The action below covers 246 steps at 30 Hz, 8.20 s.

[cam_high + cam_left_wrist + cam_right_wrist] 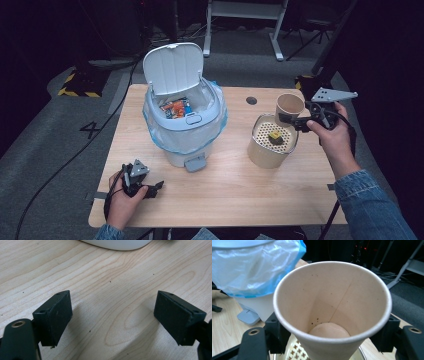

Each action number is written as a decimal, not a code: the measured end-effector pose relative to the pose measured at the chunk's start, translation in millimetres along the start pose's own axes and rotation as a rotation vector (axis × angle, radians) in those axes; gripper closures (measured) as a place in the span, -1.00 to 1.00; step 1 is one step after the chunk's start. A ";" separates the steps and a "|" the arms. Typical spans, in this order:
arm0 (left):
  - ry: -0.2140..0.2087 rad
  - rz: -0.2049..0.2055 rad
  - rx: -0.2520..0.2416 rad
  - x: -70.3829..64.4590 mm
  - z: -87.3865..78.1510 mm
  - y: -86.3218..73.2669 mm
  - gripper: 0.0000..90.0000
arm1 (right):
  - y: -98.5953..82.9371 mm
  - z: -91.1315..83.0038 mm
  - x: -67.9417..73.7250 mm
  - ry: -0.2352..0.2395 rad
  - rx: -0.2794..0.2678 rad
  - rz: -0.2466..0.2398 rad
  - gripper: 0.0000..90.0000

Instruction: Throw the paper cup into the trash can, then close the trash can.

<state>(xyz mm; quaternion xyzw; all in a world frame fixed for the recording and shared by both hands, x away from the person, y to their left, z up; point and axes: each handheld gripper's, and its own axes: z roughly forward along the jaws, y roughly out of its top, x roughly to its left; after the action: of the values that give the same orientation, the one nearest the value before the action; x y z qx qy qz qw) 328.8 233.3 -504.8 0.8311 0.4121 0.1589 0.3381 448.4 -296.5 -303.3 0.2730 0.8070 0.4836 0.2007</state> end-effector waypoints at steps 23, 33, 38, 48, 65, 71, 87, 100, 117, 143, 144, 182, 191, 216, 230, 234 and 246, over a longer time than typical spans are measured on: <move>-0.006 0.010 0.004 1.0 0.0 0.2 -0.66 | 90.8 48.6 28.4 0.173 -0.060 -0.086 -0.36; -0.009 0.010 0.002 1.7 0.8 0.8 -0.66 | 110.8 72.6 40.5 0.182 -0.102 -0.082 -0.36; -0.013 0.005 0.002 1.6 1.0 0.9 -0.66 | 120.6 84.8 47.0 0.200 -0.144 -0.061 -0.36; -0.010 0.012 0.002 2.9 1.4 1.7 -0.66 | 133.1 114.0 66.7 0.240 -0.185 -0.047 -0.37; -0.009 0.008 0.001 3.4 2.0 2.1 -0.66 | 137.7 158.0 96.9 0.284 -0.125 -0.068 -0.38; -0.009 0.008 0.001 3.3 2.0 2.1 -0.66 | 135.4 169.4 102.3 0.287 -0.082 -0.068 -0.38; -0.009 0.008 0.001 3.3 2.0 2.1 -0.66 | 136.1 183.0 120.3 0.277 -0.027 -0.112 -0.82; -0.009 0.008 0.001 3.4 2.0 2.1 -0.66 | 142.5 151.4 114.8 0.255 -0.094 -0.114 -0.65; -0.009 0.011 0.003 3.6 1.9 2.2 -0.66 | 119.4 62.7 75.6 0.142 -0.066 -0.146 -0.61; -0.006 0.005 0.003 9.7 1.6 2.3 -0.66 | 10.9 -33.1 24.7 0.009 0.039 -0.004 -0.46; -0.004 0.007 0.003 9.7 1.5 2.3 -0.66 | 6.3 -35.3 24.1 0.005 0.047 0.001 -0.44; -0.001 0.010 0.004 9.5 1.4 2.3 -0.66 | -188.1 -43.0 27.5 -0.098 0.230 0.203 -0.45; 0.004 -0.018 -0.003 9.7 -0.5 0.3 -0.63 | -225.7 -27.7 34.8 -0.109 0.262 0.224 -0.47; -0.052 -0.005 -0.217 14.5 -80.7 50.0 -0.54 | -232.7 -19.8 38.5 -0.147 0.272 0.166 -0.56; -0.072 0.077 -0.262 23.1 -115.1 100.5 -0.52 | -232.8 -19.9 39.0 -0.151 0.272 0.166 -0.56; -0.079 0.083 -0.288 28.6 -125.0 117.1 -0.52 | -232.8 -19.9 39.0 -0.151 0.272 0.166 -0.56; -0.168 0.146 -0.361 49.8 -147.7 157.1 -0.52 | -232.9 -19.9 39.0 -0.151 0.271 0.166 -0.56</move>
<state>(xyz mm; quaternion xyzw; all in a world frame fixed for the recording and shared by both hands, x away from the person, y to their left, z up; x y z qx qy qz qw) 369.8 268.6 -290.2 0.7948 0.2862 0.1844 0.5023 349.2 -374.4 -504.0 0.3988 0.8222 0.3633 0.1813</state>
